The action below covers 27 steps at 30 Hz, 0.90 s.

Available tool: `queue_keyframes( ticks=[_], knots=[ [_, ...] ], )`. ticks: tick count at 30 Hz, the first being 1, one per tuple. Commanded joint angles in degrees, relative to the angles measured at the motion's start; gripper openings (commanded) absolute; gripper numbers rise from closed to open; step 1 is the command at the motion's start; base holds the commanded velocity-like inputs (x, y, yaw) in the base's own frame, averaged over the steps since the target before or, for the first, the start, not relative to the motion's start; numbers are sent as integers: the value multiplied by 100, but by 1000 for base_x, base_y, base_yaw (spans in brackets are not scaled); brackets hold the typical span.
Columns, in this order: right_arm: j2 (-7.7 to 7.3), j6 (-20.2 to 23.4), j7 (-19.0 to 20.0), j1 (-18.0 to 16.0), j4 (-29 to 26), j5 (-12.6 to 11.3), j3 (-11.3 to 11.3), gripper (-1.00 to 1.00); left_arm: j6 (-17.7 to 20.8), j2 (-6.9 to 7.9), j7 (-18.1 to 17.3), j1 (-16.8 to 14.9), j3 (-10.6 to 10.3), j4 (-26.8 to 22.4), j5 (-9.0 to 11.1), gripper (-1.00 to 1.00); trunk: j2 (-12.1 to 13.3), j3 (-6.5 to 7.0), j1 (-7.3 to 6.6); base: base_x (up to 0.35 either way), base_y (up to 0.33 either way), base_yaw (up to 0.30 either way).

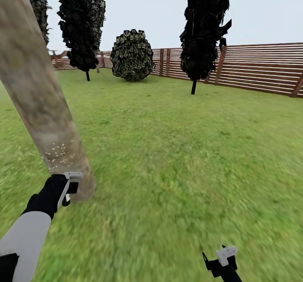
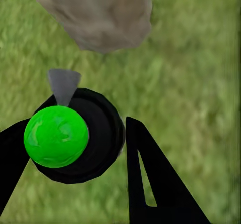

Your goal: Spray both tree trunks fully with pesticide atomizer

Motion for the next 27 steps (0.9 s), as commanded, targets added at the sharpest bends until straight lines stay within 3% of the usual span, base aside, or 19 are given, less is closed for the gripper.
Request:
queue_keyframes(
  ticks=[1,10,19,27],
  knots=[
    [0,-20,10,-3,4,46,-49,100,24,-8,-1,-5,8,-5,-16,-100,-2,-5,1,174,-231,234],
    [0,-20,10,-3,4,46,-49,100,19,74,-15,105,45,36,-40,-100,-2,-5,1,156,-242,271],
    [6,-20,3,-3,4,46,-49,100,19,27,-3,265,8,-6,-21,-100,-2,-5,1,157,-253,53],
    [9,-20,2,-3,4,46,-49,100,16,117,-3,268,45,-6,-41,-100,-2,-5,1,185,-163,257]
  ],
)
